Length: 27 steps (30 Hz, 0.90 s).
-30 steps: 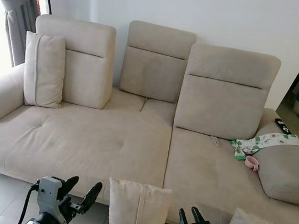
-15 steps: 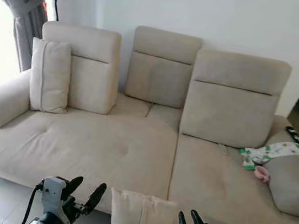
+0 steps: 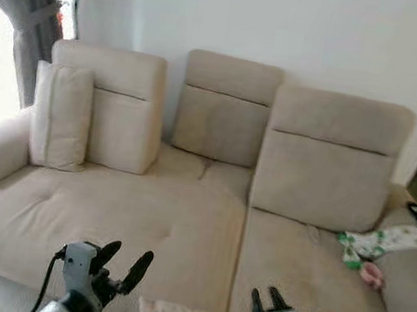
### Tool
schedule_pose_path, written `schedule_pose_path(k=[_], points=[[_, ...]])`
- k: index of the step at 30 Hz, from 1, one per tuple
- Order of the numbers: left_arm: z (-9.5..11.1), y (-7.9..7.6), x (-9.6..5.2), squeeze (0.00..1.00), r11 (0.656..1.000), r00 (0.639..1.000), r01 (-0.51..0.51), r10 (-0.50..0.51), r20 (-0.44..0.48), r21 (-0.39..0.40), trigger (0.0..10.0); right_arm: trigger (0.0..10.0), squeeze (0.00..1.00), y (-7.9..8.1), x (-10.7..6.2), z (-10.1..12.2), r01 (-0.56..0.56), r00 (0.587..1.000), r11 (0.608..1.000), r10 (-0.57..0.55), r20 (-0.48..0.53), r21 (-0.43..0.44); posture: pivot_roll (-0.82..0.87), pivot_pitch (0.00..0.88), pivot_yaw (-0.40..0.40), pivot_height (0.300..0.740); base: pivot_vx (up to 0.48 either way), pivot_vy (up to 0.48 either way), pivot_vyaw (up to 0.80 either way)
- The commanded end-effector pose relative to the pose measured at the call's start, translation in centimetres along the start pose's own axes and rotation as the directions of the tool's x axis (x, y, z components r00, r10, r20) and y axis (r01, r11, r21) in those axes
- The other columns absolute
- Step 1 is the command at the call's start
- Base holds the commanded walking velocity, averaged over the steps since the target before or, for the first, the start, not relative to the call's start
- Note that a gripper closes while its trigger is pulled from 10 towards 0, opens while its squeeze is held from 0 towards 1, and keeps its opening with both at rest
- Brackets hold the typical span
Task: Move the pillow to the sofa from floor
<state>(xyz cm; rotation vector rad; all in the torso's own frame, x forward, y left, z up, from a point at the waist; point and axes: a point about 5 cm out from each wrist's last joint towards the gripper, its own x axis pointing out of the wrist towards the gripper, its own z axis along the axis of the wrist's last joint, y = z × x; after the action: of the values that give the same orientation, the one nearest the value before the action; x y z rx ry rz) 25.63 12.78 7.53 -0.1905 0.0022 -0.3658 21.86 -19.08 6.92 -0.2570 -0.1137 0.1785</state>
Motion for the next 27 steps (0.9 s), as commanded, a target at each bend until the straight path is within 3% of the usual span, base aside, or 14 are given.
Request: schedule_pose_path(k=[1,7,13,17,20,27], points=[[0.0,-0.8,0.4,0.00,0.999,1.000,0.025,-0.025,0.001,-0.021,10.0,10.0,0.00,-0.6,-0.6,-0.6,0.015,0.999,1.000,-0.016,-0.031,-0.014,0.19,0.000,0.016,0.736,0.000,0.000,0.00],[0.1,-0.7,0.5,0.00,0.999,1.000,0.027,-0.027,0.002,-0.025,10.0,10.0,0.00,-0.4,-0.3,-0.7,0.012,0.999,1.000,-0.013,-0.035,-0.007,0.19,0.000,0.020,0.736,0.000,0.000,0.00],[0.3,-0.7,1.0,0.00,1.000,1.000,0.026,-0.026,0.008,-0.008,10.0,10.0,0.00,0.4,0.5,-0.5,-0.070,0.997,0.997,0.070,-0.031,-0.017,0.18,0.000,0.026,0.736,0.000,0.000,0.00],[0.7,-0.6,1.3,0.00,0.999,0.999,0.034,-0.035,0.021,0.039,10.0,10.0,0.00,0.9,0.9,-0.1,-0.109,0.994,0.993,0.109,-0.007,-0.040,0.18,0.000,0.026,0.736,0.000,0.000,0.00],[1.8,-0.4,2.5,0.00,0.992,0.998,0.055,-0.059,0.034,0.112,10.0,10.0,0.00,1.1,1.1,0.0,-0.123,0.992,0.991,0.123,-0.002,-0.043,0.19,0.000,0.022,0.736,0.000,0.000,0.00],[1.7,0.4,2.6,0.00,0.992,0.997,0.070,-0.071,0.005,0.107,10.0,10.0,0.00,0.8,1.6,0.5,-0.147,0.988,0.987,0.149,0.029,-0.058,0.18,0.000,0.022,0.736,0.000,0.000,0.00]])
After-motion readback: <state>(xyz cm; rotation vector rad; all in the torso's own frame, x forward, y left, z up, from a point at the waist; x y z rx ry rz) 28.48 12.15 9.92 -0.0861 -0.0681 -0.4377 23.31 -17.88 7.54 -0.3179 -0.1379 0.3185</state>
